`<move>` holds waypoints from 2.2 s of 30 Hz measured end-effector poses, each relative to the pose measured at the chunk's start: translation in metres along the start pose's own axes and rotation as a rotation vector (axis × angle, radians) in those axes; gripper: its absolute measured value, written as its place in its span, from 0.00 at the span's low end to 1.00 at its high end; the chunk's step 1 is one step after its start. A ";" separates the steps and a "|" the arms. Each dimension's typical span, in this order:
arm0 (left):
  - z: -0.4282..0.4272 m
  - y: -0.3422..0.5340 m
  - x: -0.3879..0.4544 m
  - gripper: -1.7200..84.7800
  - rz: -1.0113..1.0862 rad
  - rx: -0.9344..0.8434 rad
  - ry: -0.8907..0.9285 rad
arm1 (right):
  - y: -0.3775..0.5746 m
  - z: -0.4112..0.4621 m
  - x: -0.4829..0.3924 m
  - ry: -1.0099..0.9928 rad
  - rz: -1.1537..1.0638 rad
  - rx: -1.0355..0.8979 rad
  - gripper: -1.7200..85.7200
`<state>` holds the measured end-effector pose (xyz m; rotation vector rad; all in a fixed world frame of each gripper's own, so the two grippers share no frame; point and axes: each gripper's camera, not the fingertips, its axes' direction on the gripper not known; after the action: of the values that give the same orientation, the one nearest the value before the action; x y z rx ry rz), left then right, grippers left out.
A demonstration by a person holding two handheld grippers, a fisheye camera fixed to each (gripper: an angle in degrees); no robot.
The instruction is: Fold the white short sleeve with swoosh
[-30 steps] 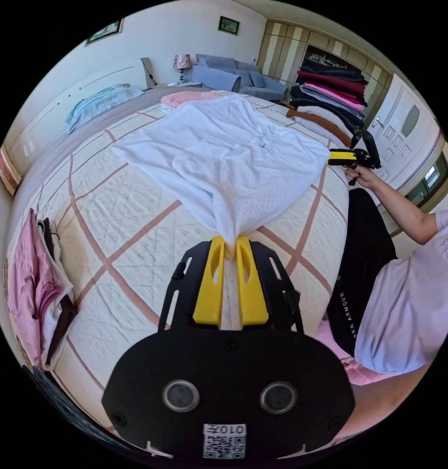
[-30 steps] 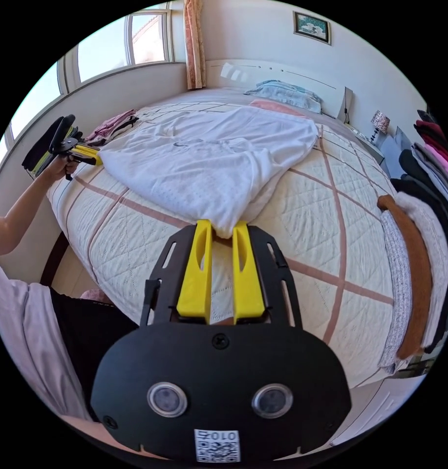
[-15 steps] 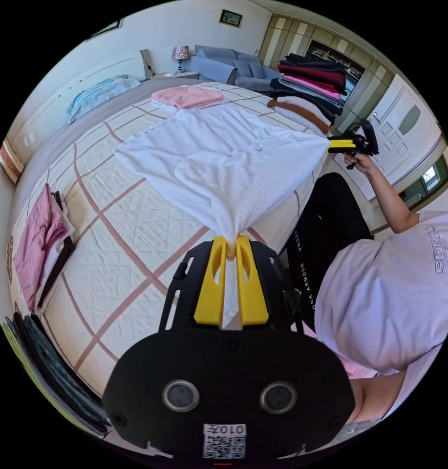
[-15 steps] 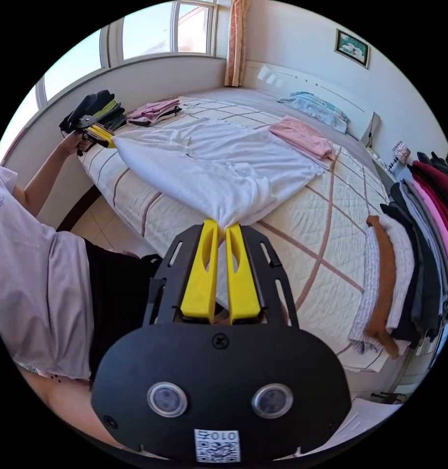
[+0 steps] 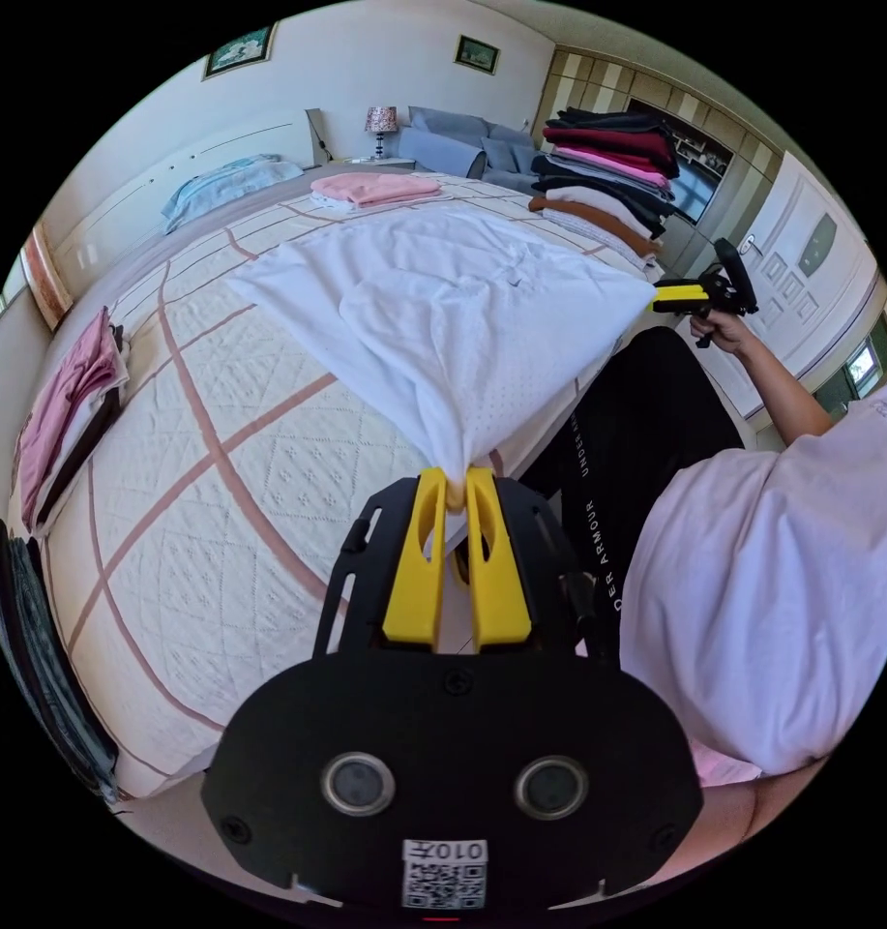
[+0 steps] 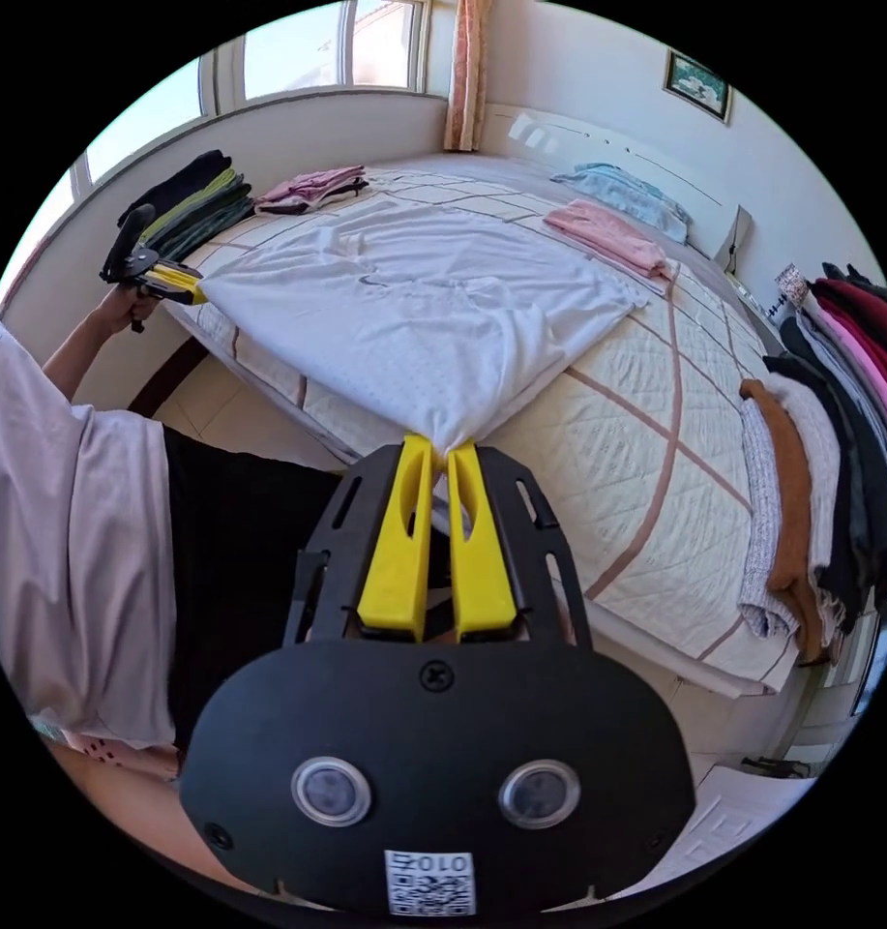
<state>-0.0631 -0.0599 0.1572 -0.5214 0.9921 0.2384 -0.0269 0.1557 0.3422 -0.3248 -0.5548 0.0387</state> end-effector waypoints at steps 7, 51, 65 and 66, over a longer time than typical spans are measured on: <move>-0.021 0.022 -0.040 0.08 -0.120 0.020 0.047 | 0.016 0.009 0.028 -0.012 0.098 -0.088 0.08; 0.087 -0.295 -0.412 0.20 -0.263 0.104 -0.006 | -0.301 0.155 0.333 -0.047 0.242 -0.037 0.19; 0.074 -0.274 -0.431 0.18 -0.250 0.217 0.181 | -0.294 0.127 0.312 -0.091 0.164 0.020 0.06; 0.073 -0.273 -0.432 0.18 -0.250 0.218 0.184 | -0.290 0.118 0.312 -0.107 0.168 0.046 0.06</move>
<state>-0.1249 -0.2363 0.6382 -0.4680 1.1048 -0.1427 0.1618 -0.0461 0.6873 -0.3251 -0.6307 0.2314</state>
